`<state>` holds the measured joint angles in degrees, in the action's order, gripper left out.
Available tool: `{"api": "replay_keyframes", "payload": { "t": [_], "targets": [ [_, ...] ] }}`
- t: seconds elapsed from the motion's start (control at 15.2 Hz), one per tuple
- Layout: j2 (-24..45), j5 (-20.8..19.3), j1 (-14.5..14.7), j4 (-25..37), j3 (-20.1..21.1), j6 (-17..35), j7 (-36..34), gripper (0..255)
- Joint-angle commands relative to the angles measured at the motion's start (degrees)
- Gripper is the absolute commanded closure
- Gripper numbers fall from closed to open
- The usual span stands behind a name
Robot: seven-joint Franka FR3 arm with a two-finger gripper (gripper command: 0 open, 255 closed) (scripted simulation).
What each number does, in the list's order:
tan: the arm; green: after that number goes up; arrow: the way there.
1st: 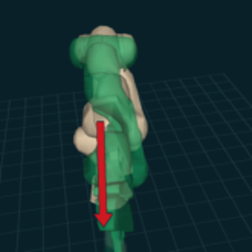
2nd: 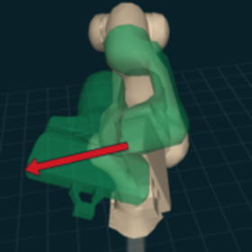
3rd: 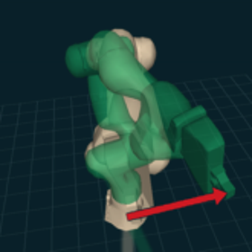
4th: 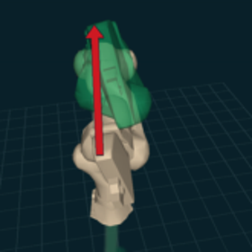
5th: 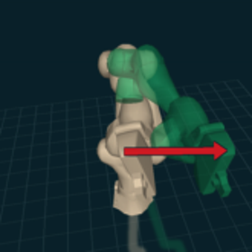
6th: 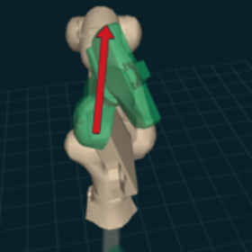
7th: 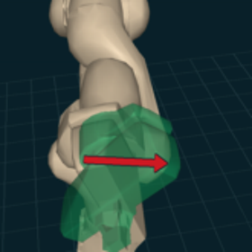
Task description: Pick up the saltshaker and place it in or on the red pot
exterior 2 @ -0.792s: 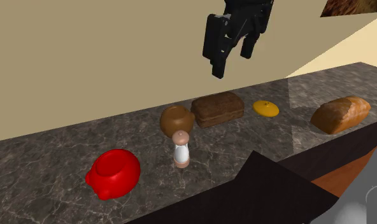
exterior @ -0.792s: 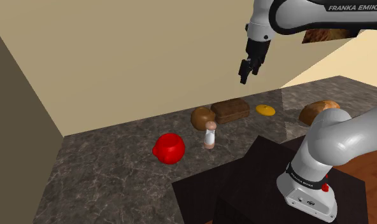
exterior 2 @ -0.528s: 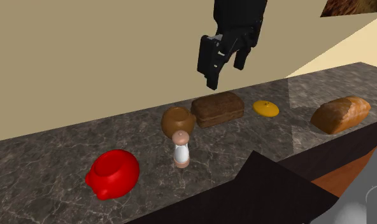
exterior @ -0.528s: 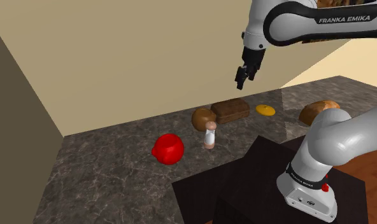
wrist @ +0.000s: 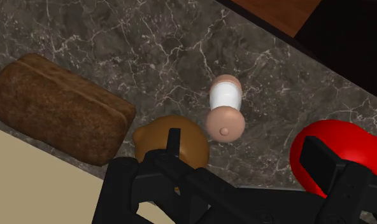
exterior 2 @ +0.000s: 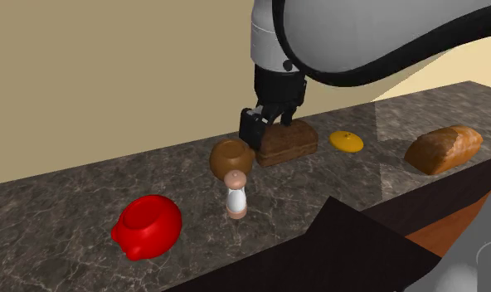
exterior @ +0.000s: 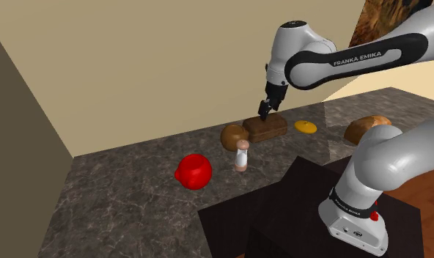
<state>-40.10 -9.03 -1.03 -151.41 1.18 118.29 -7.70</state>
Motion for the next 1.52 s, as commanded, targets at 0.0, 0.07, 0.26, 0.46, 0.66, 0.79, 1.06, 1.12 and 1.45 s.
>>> {"api": "replay_keyframes", "payload": {
  "t": [0.0, 0.07, 0.26, 0.46, 0.66, 0.79, 1.06, 1.12, 1.45],
  "targets": [
    [3.3, -0.63, -0.2, -1.67, 0.18, 5.69, -0.8, 0],
    [4.95, -1.02, -0.36, -2.43, 0.25, 8.34, -1.18, 0],
    [10.66, -2.49, -1.07, -4.06, 0.58, 16.42, -2.55, 0],
    [17.38, -4.63, -2.21, -4.67, 1.2, 24.47, -4.45, 0],
    [24.9, -7.98, -3.98, -4.18, 2.23, 32.16, -7.32, 0],
    [30.23, -11.43, -5.52, -3.19, 3.08, 36.88, -10.18, 0],
    [37.22, -17.94, -7.58, -1.4, 3.68, 42.22, -15.34, 0],
    [38.24, -19.08, -7.86, -1.16, 3.61, 42.95, -16.2, 0],
    [42.98, -25.03, -8.64, 0.24, 2.77, 46.04, -20.74, 0]
  ]
}}
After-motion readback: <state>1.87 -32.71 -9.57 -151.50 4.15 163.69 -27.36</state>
